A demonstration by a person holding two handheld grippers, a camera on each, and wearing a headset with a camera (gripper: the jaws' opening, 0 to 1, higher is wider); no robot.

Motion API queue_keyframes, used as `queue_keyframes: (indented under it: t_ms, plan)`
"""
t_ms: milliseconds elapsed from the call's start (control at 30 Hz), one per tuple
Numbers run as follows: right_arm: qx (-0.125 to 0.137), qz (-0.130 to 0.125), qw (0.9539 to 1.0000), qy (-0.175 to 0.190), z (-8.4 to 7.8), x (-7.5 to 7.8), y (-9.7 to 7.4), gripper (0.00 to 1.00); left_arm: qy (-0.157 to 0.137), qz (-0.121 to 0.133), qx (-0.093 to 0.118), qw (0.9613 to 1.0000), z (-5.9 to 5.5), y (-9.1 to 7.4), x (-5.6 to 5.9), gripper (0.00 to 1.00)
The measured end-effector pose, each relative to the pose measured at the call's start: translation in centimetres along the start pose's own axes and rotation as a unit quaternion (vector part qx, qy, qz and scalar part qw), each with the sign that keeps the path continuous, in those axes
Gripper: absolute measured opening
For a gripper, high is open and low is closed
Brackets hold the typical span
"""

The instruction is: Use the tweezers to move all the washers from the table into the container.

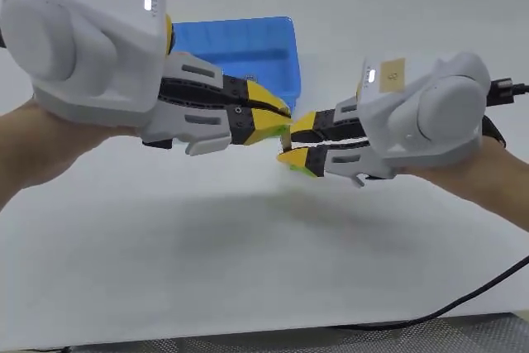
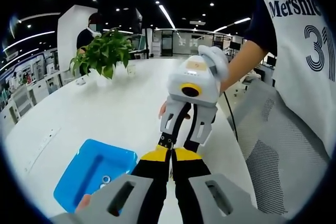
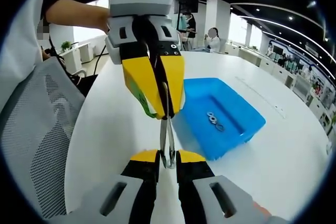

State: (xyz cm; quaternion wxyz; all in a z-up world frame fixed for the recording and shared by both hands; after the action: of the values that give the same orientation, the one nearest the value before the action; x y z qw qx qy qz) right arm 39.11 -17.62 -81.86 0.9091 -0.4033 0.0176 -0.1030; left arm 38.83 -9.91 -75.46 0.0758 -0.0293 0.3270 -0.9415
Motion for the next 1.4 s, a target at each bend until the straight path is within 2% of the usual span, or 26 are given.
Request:
queue_keyframes:
  t_ms: [867,1400]
  plan:
    - [-0.001,0.007,1.0000,0.001,0.51,-0.19,0.50,0.13,-0.004,0.005,-0.009,0.9999,-0.71,-0.26,-0.42,0.06]
    - [0.004,0.019,0.9997,0.018,0.22,0.03,0.48,0.12,-0.003,-0.004,-0.009,0.9999,-0.01,0.29,-0.18,0.06]
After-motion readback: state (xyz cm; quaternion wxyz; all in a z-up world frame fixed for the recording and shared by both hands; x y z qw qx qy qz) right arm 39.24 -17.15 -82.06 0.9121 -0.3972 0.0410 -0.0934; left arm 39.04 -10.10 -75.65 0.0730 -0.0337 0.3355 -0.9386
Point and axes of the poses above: the centre of the closed fingertips' face, and the gripper's own axes: y roughly forward along the fingers, x roughly to its right, z roughly out of its top, the point moved 6 cm from there along -y, roughly backward along the fingers, and after that the axes turned 12 degrees about -x, right-handed, at the moved point
